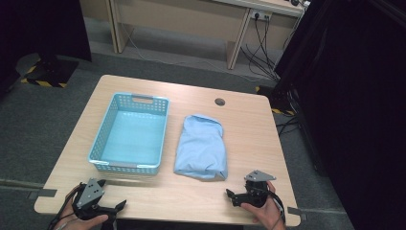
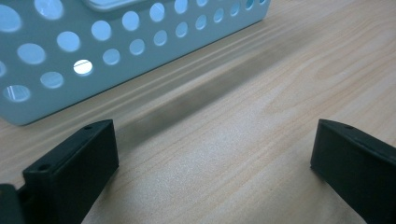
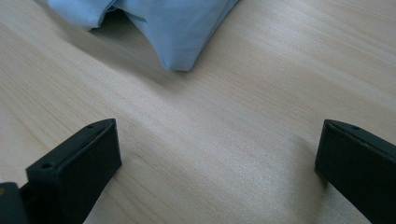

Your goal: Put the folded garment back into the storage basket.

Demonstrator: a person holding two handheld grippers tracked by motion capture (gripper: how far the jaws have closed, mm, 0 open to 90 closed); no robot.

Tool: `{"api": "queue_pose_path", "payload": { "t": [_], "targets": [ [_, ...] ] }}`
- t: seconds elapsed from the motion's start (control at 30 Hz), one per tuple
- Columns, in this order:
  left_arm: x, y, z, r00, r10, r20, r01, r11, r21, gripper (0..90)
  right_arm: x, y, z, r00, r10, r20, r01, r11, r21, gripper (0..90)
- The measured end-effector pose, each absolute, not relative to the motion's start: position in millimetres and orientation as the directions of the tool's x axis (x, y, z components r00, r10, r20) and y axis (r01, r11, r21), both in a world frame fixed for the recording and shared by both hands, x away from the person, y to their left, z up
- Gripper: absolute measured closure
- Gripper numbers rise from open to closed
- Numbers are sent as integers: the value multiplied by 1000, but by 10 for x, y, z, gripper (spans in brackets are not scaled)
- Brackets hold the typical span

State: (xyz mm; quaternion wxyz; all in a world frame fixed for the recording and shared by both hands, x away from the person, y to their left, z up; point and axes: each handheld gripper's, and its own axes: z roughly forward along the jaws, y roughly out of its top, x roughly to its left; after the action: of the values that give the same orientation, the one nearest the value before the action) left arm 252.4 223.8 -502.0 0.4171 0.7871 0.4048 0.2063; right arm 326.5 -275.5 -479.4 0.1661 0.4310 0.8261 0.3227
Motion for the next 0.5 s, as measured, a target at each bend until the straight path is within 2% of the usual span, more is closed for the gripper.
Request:
{"api": "queue_pose_path", "payload": {
  "t": [0.5],
  "targets": [
    [2524,2237,-5020,587,809,-13,465,-324,824,0,3272,-2770,-4788,-558,829,35,617,387,685,9]
  ]
}}
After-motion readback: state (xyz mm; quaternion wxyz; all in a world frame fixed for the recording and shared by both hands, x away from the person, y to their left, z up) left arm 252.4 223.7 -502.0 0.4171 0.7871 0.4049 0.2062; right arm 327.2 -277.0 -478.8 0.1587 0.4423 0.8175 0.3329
